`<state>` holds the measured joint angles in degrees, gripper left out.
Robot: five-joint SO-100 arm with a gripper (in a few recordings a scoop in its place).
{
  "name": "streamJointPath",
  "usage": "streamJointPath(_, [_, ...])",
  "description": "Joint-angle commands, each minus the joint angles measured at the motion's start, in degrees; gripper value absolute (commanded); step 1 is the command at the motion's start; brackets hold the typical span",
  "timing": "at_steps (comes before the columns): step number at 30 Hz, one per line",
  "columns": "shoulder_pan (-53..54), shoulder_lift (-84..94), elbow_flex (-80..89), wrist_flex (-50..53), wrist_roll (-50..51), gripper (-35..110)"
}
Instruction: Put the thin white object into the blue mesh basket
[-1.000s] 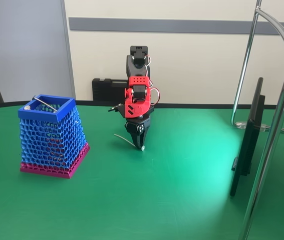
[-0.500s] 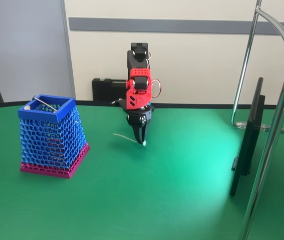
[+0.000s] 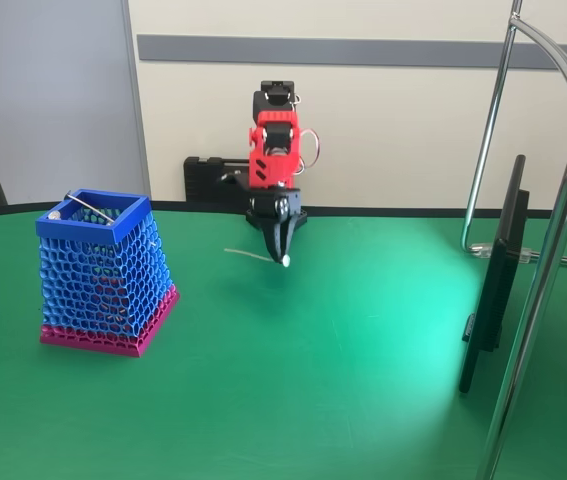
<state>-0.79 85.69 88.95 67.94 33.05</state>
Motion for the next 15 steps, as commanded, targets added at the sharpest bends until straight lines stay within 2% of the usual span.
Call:
streamJointPath(1, [0.88, 5.27, -5.36, 1.23, -1.85, 1])
streamJointPath(10, [2.72, 8.88, -18.11, 0.53, -8.26, 1])
streamJointPath(15, [4.92, 9.93, -21.88, -7.82, -13.1, 1])
